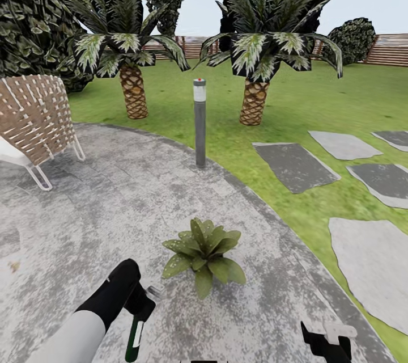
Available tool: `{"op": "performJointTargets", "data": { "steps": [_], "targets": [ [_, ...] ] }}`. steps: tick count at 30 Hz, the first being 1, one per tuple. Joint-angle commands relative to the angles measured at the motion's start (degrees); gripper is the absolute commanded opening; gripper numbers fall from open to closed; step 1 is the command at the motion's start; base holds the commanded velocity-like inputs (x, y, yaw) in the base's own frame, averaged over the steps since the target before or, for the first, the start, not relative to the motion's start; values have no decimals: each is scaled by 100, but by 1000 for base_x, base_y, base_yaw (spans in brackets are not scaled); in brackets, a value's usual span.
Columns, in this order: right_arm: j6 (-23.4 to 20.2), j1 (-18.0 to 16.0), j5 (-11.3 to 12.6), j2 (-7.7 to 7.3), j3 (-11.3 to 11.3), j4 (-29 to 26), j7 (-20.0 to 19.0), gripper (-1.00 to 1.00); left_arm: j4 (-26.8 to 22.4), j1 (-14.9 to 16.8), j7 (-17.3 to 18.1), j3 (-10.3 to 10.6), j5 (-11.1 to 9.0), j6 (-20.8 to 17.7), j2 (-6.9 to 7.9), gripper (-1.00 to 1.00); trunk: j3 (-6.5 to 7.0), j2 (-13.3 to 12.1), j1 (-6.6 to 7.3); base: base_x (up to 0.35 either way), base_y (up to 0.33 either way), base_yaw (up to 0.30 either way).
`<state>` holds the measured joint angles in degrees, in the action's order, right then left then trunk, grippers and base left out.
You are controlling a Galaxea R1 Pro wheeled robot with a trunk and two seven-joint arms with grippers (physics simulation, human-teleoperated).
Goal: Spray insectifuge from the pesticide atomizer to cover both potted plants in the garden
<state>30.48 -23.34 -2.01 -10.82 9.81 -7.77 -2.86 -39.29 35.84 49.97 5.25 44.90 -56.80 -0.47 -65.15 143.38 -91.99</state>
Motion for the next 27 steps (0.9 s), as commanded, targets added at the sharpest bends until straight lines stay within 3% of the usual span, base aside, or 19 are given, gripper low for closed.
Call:
{"op": "performJointTargets", "data": {
  "steps": [1, 8, 21, 27],
  "targets": [
    [20, -3, -20, 1, 47, 8, -30, 100, -8, 2, 56, 1, 67, -13, -5, -100, -5, 2, 1, 8, -38, 4],
    [20, -3, -19, 9, 47, 18, -30, 100, -7, -6, 48, 7, 96, -11, -12, -100, -5, 2, 1, 114, -236, 57],
    [20, -3, -19, 10, 47, 15, -30, 100, -14, -7, 48, 2, 102, -15, -5, -100, -5, 2, 1, -4, -311, 261],
    [21, -3, -19, 3, 47, 12, -36, 100, -16, -7, 48, 37, 107, -15, 0, -100, -5, 2, 1, -94, -307, 34]
  ]
}}
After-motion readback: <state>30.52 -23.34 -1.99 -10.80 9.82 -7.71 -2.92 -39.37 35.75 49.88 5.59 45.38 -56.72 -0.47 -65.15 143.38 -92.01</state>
